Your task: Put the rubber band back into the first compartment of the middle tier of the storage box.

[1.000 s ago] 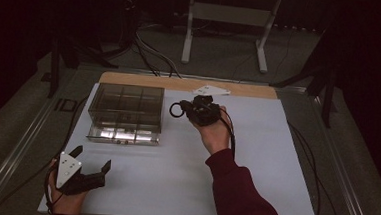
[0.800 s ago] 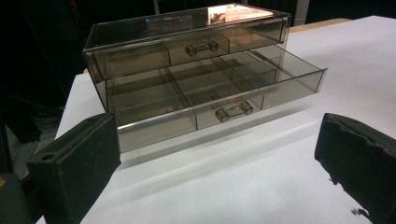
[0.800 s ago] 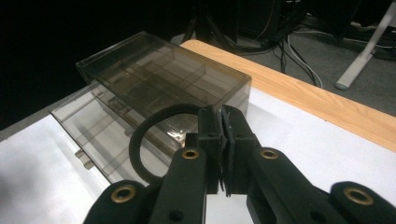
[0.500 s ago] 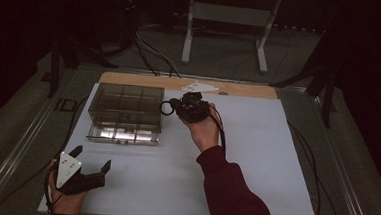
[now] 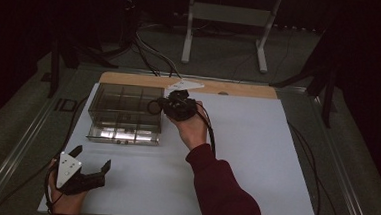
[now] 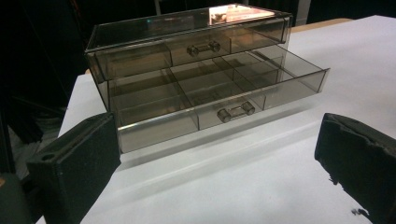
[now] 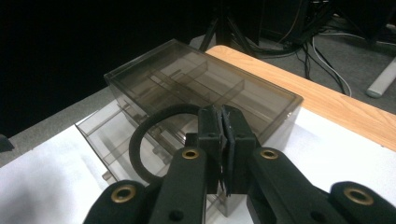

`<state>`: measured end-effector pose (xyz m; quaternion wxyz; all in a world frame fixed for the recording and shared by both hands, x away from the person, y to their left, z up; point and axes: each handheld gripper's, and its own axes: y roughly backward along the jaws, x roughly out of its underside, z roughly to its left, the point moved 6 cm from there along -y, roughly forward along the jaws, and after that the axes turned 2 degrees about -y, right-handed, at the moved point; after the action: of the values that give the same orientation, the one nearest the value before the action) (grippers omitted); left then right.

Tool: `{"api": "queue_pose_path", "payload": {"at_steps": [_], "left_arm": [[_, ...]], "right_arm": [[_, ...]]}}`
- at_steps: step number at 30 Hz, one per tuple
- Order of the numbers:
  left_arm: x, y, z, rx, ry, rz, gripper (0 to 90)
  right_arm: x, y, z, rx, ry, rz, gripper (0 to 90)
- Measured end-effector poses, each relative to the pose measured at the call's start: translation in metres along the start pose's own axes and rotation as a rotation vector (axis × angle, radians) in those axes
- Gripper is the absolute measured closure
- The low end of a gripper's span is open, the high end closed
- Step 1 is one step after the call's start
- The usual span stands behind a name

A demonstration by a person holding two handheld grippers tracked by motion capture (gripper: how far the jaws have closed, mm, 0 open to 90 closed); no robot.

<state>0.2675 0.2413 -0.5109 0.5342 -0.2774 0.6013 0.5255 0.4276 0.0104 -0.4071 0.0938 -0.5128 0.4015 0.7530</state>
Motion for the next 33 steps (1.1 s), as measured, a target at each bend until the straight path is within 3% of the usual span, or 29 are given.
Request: {"api": "queue_pose_path", "payload": {"at_steps": [33], "left_arm": [[-0.001,-0.003,0.001,0.006,0.009,-0.015,0.9]], "right_arm": [[-0.019,-0.052,0.047,-0.083,0.006,0.019,88.1]]}}
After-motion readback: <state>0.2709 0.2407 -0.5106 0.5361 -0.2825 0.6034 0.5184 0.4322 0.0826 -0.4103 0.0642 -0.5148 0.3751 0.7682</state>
